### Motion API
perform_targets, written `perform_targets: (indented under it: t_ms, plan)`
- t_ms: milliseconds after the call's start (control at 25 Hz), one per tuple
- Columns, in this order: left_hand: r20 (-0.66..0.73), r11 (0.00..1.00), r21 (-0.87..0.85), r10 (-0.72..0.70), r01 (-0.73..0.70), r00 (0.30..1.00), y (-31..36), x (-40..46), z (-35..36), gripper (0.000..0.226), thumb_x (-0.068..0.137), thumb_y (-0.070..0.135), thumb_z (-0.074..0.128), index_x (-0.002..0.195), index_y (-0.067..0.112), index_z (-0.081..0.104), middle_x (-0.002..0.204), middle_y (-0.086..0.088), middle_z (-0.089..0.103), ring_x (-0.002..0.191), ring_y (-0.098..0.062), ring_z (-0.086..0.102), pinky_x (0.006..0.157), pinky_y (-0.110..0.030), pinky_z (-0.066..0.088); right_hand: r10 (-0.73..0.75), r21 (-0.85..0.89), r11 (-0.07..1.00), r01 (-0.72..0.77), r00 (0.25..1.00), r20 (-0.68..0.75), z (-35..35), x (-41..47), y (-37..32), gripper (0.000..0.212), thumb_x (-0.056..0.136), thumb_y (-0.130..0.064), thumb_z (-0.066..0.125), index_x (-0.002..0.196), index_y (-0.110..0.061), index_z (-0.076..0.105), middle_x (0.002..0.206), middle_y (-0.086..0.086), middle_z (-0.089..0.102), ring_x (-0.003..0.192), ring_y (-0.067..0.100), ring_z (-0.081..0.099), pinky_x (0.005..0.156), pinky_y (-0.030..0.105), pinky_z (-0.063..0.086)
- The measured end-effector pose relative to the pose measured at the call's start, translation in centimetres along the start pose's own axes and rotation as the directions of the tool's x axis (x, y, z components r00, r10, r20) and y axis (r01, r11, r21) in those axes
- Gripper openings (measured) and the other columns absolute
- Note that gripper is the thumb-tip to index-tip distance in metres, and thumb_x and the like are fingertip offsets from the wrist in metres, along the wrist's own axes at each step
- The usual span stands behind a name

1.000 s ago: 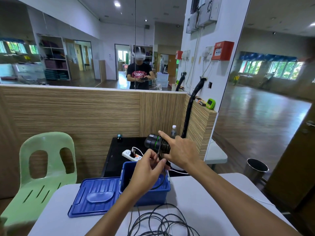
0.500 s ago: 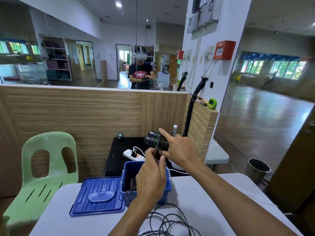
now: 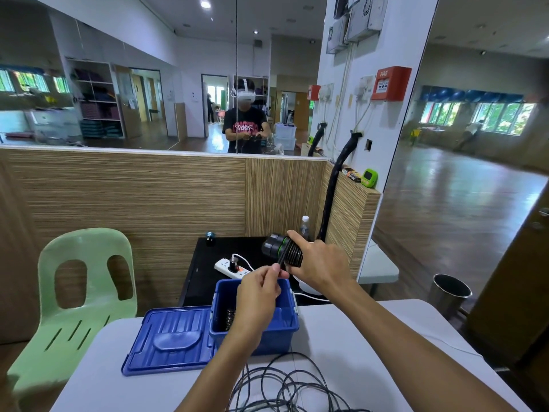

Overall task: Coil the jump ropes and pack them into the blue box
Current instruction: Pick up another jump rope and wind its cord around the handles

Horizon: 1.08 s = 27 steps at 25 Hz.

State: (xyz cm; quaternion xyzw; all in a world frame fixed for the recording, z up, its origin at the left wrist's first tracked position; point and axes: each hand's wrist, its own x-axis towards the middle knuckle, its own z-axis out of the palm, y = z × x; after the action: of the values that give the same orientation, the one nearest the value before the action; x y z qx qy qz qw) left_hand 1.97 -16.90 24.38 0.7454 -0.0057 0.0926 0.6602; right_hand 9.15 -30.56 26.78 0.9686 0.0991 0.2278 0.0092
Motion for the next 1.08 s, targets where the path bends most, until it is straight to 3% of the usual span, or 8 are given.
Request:
perform_targets:
  t_ms: [80, 160, 320, 680, 760, 840, 920, 1080]
  plan:
    - [-0.067, 0.962, 0.204, 0.199, -0.182, 0.978, 0.3, -0.1, 0.4, 0.034, 0.101, 0.031, 0.043, 0.076, 0.021, 0.064, 0.048, 0.009, 0.045, 0.042, -0.002, 0.038, 0.043, -0.015, 0.031, 0.004, 0.054, 0.999, -0.005, 1.0, 0.027, 0.0, 0.1, -0.4, 0.073, 0.084, -0.067, 0.056, 0.145, -0.034, 0.032, 0.092, 0.003, 0.071, 0.084, 0.026, 0.068, 0.061, 0.032, 0.042]
    - [-0.083, 0.933, 0.273, 0.267, -0.236, 0.96, -0.3, -0.1, 0.4, 0.033, 0.101, 0.031, 0.043, 0.075, 0.022, 0.063, 0.048, 0.01, 0.047, 0.043, -0.002, 0.043, 0.045, -0.016, 0.033, 0.014, 0.109, 0.994, -0.02, 0.998, 0.055, -0.3, 0.6, -0.7, 0.07, 0.084, -0.066, 0.058, 0.142, -0.032, 0.037, 0.094, 0.004, 0.072, 0.087, 0.028, 0.068, 0.065, 0.034, 0.046]
    - [0.029, 0.944, 0.207, 0.256, -0.256, 0.966, -3.1, 0.1, -1.9, 0.03, 0.102, 0.026, 0.042, 0.079, 0.02, 0.06, 0.049, 0.01, 0.047, 0.046, -0.003, 0.042, 0.048, -0.018, 0.033, -0.029, 0.188, 0.982, 0.02, 0.998, 0.049, -0.7, 0.7, -0.9, 0.064, 0.081, -0.066, 0.058, 0.135, -0.035, 0.043, 0.094, 0.002, 0.071, 0.086, 0.028, 0.067, 0.071, 0.035, 0.052]
    - [0.313, 0.854, 0.404, 0.21, -0.33, 0.926, -6.4, 3.1, -5.1, 0.025, 0.102, 0.031, 0.043, 0.085, 0.024, 0.061, 0.075, 0.006, 0.066, 0.073, -0.011, 0.063, 0.068, -0.031, 0.052, -0.249, 0.314, 0.927, 0.204, 0.962, 0.111, -2.1, -0.4, -2.0, 0.058, 0.078, -0.059, 0.066, 0.131, -0.041, 0.05, 0.096, -0.009, 0.065, 0.091, 0.019, 0.06, 0.072, 0.03, 0.047]
    - [0.379, 0.721, 0.526, 0.276, -0.451, 0.884, -6.6, 4.3, -6.1, 0.024, 0.101, 0.031, 0.045, 0.091, 0.021, 0.063, 0.082, 0.009, 0.066, 0.078, -0.006, 0.061, 0.073, -0.025, 0.049, -0.331, 0.397, 0.885, 0.243, 0.929, 0.168, -2.4, -0.6, -1.6, 0.055, 0.078, -0.058, 0.069, 0.127, -0.04, 0.053, 0.091, -0.014, 0.059, 0.085, 0.012, 0.057, 0.069, 0.028, 0.044]
    - [0.435, 0.581, 0.624, 0.298, -0.523, 0.85, -6.6, 5.5, -7.4, 0.019, 0.094, 0.031, 0.048, 0.089, 0.022, 0.063, 0.084, 0.01, 0.065, 0.077, -0.007, 0.059, 0.073, -0.031, 0.05, -0.423, 0.494, 0.822, 0.283, 0.884, 0.198, -2.6, -1.0, -1.8, 0.057, 0.073, -0.069, 0.069, 0.121, -0.042, 0.055, 0.089, -0.017, 0.061, 0.081, 0.005, 0.058, 0.07, 0.026, 0.046]
    - [0.493, 0.53, 0.632, 0.287, -0.565, 0.821, -5.8, 6.7, -8.4, 0.012, 0.084, 0.022, 0.056, 0.073, 0.022, 0.06, 0.065, 0.01, 0.06, 0.06, -0.006, 0.053, 0.062, -0.036, 0.047, -0.505, 0.481, 0.798, 0.362, 0.838, 0.206, -3.0, -1.3, -2.3, 0.062, 0.068, -0.08, 0.063, 0.117, -0.042, 0.054, 0.086, -0.015, 0.064, 0.078, 0.003, 0.06, 0.074, 0.028, 0.05]
    - [0.695, 0.113, 0.604, 0.41, -0.789, 0.591, -2.4, 9.1, -9.9, 0.01, 0.086, 0.026, 0.059, 0.085, 0.024, 0.069, 0.059, 0.004, 0.062, 0.051, -0.014, 0.055, 0.053, -0.028, 0.042, -0.559, 0.403, 0.796, 0.452, 0.803, 0.204, -3.4, -2.2, -2.2, 0.069, 0.067, -0.088, 0.053, 0.117, -0.042, 0.051, 0.079, -0.011, 0.065, 0.072, 0.009, 0.061, 0.072, 0.035, 0.053]
